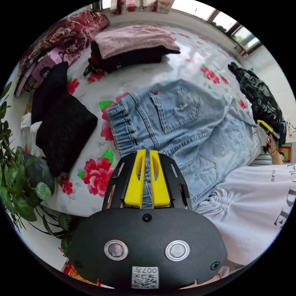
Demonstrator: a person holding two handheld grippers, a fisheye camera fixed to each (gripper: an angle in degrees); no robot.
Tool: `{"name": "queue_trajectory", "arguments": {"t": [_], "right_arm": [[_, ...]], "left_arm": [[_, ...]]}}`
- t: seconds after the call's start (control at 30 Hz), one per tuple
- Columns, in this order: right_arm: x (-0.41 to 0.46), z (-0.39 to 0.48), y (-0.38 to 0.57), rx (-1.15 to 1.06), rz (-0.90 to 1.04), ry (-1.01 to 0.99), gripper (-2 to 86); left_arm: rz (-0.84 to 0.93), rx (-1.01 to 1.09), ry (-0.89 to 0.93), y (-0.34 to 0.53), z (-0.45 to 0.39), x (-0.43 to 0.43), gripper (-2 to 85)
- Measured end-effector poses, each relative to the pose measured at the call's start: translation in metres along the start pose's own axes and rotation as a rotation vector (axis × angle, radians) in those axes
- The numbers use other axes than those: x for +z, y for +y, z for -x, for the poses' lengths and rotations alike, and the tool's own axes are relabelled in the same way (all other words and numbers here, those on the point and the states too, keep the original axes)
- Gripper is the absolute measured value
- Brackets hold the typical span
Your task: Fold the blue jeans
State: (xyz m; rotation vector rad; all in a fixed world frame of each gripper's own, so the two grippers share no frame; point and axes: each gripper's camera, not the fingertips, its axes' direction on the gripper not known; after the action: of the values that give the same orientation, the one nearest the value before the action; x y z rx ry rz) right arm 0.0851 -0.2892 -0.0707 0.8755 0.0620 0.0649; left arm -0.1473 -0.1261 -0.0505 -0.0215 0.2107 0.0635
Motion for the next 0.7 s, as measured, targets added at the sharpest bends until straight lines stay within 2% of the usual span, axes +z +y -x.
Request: {"name": "queue_trajectory", "arguments": {"t": [0.07, 0.2, 0.33, 0.4, 0.53, 0.6, 0.67, 0.7], "right_arm": [[0.018, 0.007, -0.037, -0.047, 0.024, -0.065, 9.3], [0.066, 0.029, -0.086, -0.131, 0.158, -0.070, 8.3], [0.121, 0.057, -0.098, -0.332, 0.436, -0.020, 4.9], [0.117, 0.066, -0.098, -0.397, 0.423, -0.064, 2.7], [0.111, 0.091, -0.106, -0.589, 0.474, 0.067, 0.3], [0.070, 0.076, -0.128, -0.501, 0.291, 0.110, 0.1], [-0.025, 0.041, -0.153, -0.328, -0.054, 0.061, -0.1], [-0.051, 0.034, -0.153, -0.313, -0.142, 0.046, -0.1]], "left_arm": [[-0.053, -0.013, -0.025, -0.023, 0.010, -0.007, 4.1], [-0.070, 0.008, -0.073, -0.067, 0.009, 0.007, 6.2], [0.007, 0.013, -0.126, -0.107, 0.005, 0.043, 6.6], [0.064, 0.006, -0.137, -0.117, 0.006, 0.065, 6.5], [0.051, -0.016, -0.122, -0.123, 0.005, 0.073, 5.0], [0.042, 0.008, -0.124, -0.122, 0.002, 0.072, 2.4], [0.026, 0.027, -0.151, -0.118, -0.002, 0.067, 0.5], [0.024, 0.027, -0.159, -0.118, -0.003, 0.065, 0.3]]}}
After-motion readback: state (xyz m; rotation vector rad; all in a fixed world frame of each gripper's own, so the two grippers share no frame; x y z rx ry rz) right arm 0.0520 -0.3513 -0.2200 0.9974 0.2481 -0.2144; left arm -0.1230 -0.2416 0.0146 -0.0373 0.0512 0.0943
